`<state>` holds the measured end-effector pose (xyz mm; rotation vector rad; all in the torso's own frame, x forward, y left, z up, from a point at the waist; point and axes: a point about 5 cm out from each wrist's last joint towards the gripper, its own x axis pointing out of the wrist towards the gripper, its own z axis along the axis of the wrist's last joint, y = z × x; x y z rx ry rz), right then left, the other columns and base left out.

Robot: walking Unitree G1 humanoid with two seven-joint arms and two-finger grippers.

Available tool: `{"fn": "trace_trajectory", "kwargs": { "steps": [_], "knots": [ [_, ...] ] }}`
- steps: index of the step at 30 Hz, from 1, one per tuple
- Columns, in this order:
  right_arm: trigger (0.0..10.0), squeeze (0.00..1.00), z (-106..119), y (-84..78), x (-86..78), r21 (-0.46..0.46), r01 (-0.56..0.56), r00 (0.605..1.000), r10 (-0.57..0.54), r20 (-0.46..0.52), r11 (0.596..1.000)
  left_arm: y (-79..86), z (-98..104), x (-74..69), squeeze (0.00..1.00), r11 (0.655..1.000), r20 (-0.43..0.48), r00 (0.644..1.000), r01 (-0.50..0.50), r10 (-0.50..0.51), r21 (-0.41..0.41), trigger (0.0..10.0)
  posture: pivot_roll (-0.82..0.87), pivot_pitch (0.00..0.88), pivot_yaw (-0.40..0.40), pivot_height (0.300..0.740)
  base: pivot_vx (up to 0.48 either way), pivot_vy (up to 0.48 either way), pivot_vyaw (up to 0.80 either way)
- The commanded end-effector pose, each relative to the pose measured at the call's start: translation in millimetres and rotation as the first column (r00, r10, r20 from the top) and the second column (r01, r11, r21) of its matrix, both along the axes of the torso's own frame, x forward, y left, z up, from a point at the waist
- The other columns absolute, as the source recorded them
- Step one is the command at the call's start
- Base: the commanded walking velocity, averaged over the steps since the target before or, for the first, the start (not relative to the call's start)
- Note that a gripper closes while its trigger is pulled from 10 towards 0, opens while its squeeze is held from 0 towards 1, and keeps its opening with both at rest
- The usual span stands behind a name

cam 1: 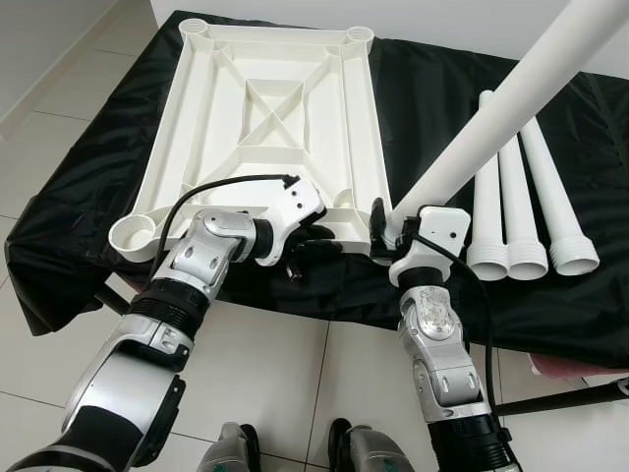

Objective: Building children table

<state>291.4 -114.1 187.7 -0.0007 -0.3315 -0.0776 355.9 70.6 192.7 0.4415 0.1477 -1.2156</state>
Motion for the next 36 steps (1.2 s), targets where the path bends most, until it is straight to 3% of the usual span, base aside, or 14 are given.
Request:
{"fn": "trace_trajectory", "kwargs": {
  "steps": [1, 2, 3, 4, 22, 23, 24, 25, 26, 27, 28, 32, 33, 36],
  "knots": [
    [10.0, 1.0, -4.3, -1.8, 0.4, 0.002, 0.009, 1.0, -0.009, -0.019, 1.0, 0.6, 2.8, -0.9, 0.0, 0.999, 0.001, 1.0, 0.006, -0.006, -0.032, 10.0, -0.05, 0.183, 0.0, 0.74, 0.0, 0.0, 0.0],
    [10.0, 1.0, -4.3, -1.8, 0.4, 0.002, 0.009, 1.0, -0.009, -0.019, 1.0, 0.6, 2.8, -0.9, 0.0, 0.999, 0.001, 1.0, 0.006, -0.006, -0.032, 10.0, -0.05, 0.183, 0.0, 0.74, 0.0, 0.0, 0.0],
    [10.0, 0.93, -4.4, -1.7, 0.4, 0.004, 0.008, 1.0, -0.008, -0.023, 1.0, 0.6, 2.8, -1.0, 0.0, 0.999, 0.0, 1.0, 0.006, -0.006, -0.032, 10.0, -0.05, 0.185, 0.001, 0.74, 0.0, 0.0, 0.0],
    [10.0, 0.0, -4.0, -1.6, 0.5, -0.001, 0.004, 1.0, -0.004, -0.019, 1.0, 0.6, 2.7, -1.0, 0.0, 0.999, 0.0, 1.0, 0.006, -0.006, -0.032, 10.0, -0.05, 0.185, 0.0, 0.74, 0.0, 0.0, 0.0],
    [10.0, 0.0, -4.2, -4.6, 3.9, -0.024, -0.098, 0.995, 0.098, -0.014, 0.995, 0.8, 3.1, -1.1, 0.0, 0.999, -0.003, 1.0, 0.002, -0.002, -0.035, 10.0, -0.05, 0.192, -0.003, 0.74, 0.0, 0.0, 0.0],
    [2.0, 0.0, -3.8, -4.5, 3.7, -0.026, -0.104, 0.995, 0.104, -0.008, 0.994, 1.0, 2.9, -1.3, 0.0, 0.999, -0.003, 1.0, 0.002, -0.002, -0.035, 10.0, -0.05, 0.191, -0.004, 0.74, 0.0, 0.0, 0.0],
    [2.0, 0.0, -3.8, -4.5, 3.7, -0.026, -0.104, 0.995, 0.104, -0.008, 0.994, 1.0, 2.9, -1.3, 0.0, 0.999, -0.003, 1.0, 0.002, -0.002, -0.035, 10.0, -0.05, 0.191, -0.004, 0.74, 0.0, 0.0, 0.0],
    [0.0, 0.0, -3.6, -4.5, 3.5, -0.026, -0.106, 0.994, 0.106, -0.004, 0.994, 1.2, 2.7, -1.3, 0.0, 0.999, -0.003, 1.0, 0.0, 0.0, -0.035, 10.0, -0.05, 0.19, -0.004, 0.74, 0.0, 0.0, 0.0],
    [0.0, 0.0, -3.6, -4.5, 3.5, -0.026, -0.106, 0.994, 0.106, -0.004, 0.994, 1.2, 2.7, -1.3, 0.0, 0.999, -0.003, 1.0, 0.0, 0.0, -0.035, 10.0, -0.05, 0.19, -0.004, 0.74, 0.0, 0.0, 0.0],
    [2.9, 0.0, -3.2, -3.8, 3.1, -0.028, -0.112, 0.994, 0.112, 0.0, 0.993, 1.4, 2.6, -1.4, 0.0, 0.999, -0.004, 1.0, 0.0, 0.0, -0.036, 10.0, -0.05, 0.19, -0.004, 0.74, 0.0, 0.0, 0.0],
    [0.0, 0.0, -2.6, -3.2, 2.8, -0.025, -0.12, 0.993, 0.12, 0.005, 0.992, 1.4, 2.3, -1.6, 0.0, 0.999, -0.004, 1.0, -0.001, 0.0, -0.036, 10.0, -0.05, 0.189, -0.004, 0.74, 0.0, 0.0, 0.0],
    [0.0, 0.0, 1.6, -0.7, 0.2, -0.026, -0.174, 0.983, 0.175, 0.049, 0.984, 1.0, 1.7, -2.0, 0.0, 0.999, -0.006, 1.0, 0.001, -0.001, -0.037, 10.0, -0.05, 0.187, -0.004, 0.74, 0.0, 0.0, 0.0],
    [3.7, 0.0, 1.5, -0.5, 0.7, -0.031, -0.174, 0.984, 0.176, 0.041, 0.984, 0.9, 1.8, -2.1, 0.0, 0.999, -0.006, 1.0, 0.002, -0.002, -0.037, 10.0, -0.05, 0.186, -0.004, 0.74, 0.0, 0.0, 0.0],
    [3.7, 0.0, 1.1, -0.7, 1.2, -0.036, -0.172, 0.984, 0.173, 0.031, 0.984, 0.9, 1.8, -2.1, 0.0, 0.999, -0.006, 1.0, 0.002, -0.002, -0.037, 10.0, -0.05, 0.186, -0.004, 0.74, 0.0, 0.0, 0.0]
  ]
}}
